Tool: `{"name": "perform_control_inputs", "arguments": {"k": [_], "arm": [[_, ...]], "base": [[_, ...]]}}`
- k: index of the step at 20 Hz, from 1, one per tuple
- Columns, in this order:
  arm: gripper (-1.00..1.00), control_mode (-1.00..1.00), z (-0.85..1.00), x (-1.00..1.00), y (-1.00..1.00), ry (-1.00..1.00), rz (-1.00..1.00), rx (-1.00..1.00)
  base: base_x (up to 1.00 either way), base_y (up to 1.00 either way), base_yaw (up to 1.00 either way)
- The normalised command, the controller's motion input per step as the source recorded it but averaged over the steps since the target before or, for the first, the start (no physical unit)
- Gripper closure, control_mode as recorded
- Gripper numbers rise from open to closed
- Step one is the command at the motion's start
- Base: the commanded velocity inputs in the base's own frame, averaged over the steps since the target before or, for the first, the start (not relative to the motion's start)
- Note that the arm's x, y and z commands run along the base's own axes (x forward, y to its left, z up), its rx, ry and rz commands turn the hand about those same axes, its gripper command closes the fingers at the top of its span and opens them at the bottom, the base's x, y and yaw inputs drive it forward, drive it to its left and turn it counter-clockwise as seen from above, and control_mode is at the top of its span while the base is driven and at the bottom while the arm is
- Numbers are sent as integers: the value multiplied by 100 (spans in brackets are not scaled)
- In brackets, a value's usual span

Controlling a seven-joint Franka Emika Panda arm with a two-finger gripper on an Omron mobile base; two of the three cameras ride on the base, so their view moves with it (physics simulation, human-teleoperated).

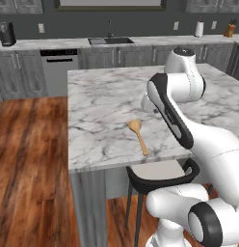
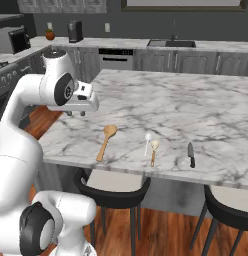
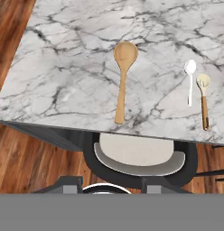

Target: Pick up the metallic utensils from the counter and place them in the open drawer. Make sure not to pick up any wooden utensils.

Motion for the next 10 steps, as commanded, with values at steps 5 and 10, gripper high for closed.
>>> {"name": "perform_control_inputs", "arguments": {"k": [5,10], "arm": [[-100,-100,0,-23,0,0,0,0],[-100,-100,-24,-24,-38,6,-3,0]], "base": [[0,0,0],[0,0,0]]}}
